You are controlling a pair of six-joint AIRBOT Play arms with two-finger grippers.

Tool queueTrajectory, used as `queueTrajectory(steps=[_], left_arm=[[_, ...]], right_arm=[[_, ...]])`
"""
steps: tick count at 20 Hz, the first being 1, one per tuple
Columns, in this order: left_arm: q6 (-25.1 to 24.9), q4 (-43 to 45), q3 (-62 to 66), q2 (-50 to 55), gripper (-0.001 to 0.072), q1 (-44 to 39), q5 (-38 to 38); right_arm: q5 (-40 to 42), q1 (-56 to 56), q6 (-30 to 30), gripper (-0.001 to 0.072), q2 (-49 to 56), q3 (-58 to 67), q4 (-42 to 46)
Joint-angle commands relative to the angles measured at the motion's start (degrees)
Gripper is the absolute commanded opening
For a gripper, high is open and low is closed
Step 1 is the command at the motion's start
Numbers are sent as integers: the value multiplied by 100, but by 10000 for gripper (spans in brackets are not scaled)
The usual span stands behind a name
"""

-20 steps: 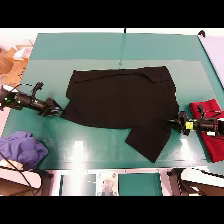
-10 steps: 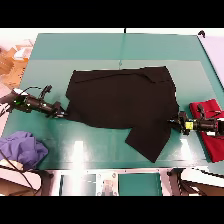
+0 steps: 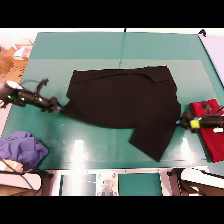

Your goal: Fold the shirts.

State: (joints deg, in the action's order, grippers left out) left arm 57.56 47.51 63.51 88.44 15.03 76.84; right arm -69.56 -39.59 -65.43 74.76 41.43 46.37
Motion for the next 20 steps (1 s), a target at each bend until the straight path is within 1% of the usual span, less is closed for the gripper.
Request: queueTrajectory(steps=[1, 4, 6, 9, 12, 14, 15, 17, 18, 20], left_arm=[[70, -365, 669, -1193, 22, 13, 195], [114, -929, 1808, -2494, 22, 13, -42], [249, -1025, 2647, -3220, 22, 13, -531], [245, -1025, 3727, -4009, 22, 13, -1327], [243, -966, 4586, -4400, 23, 13, -1707], [269, -713, 4935, -4468, 23, 13, -1698], [391, -527, 5014, -4468, 23, 13, -1661], [726, 74, 5003, -4411, 23, 13, -1499], [885, 374, 4992, -4347, 23, 13, -1366], [1080, 804, 4854, -4129, 23, 13, -1139]], right_arm=[[-570, 7, -247, 15, -868, 977, -778], [-560, 4, -675, 15, -1867, 2409, -1156], [-361, 4, -925, 15, -2472, 3556, -1287], [459, 2, -986, 15, -3163, 5036, -1270], [1349, 0, -984, 15, -3617, 6002, -1224], [1714, 0, -984, 15, -3814, 6314, -992], [1766, 2, -984, 14, -3873, 6332, -879], [1550, 2, -988, 15, -3873, 6273, -621], [1429, 2, -988, 15, -3860, 6131, -629], [1318, 4, -986, 15, -3858, 5521, -632]])
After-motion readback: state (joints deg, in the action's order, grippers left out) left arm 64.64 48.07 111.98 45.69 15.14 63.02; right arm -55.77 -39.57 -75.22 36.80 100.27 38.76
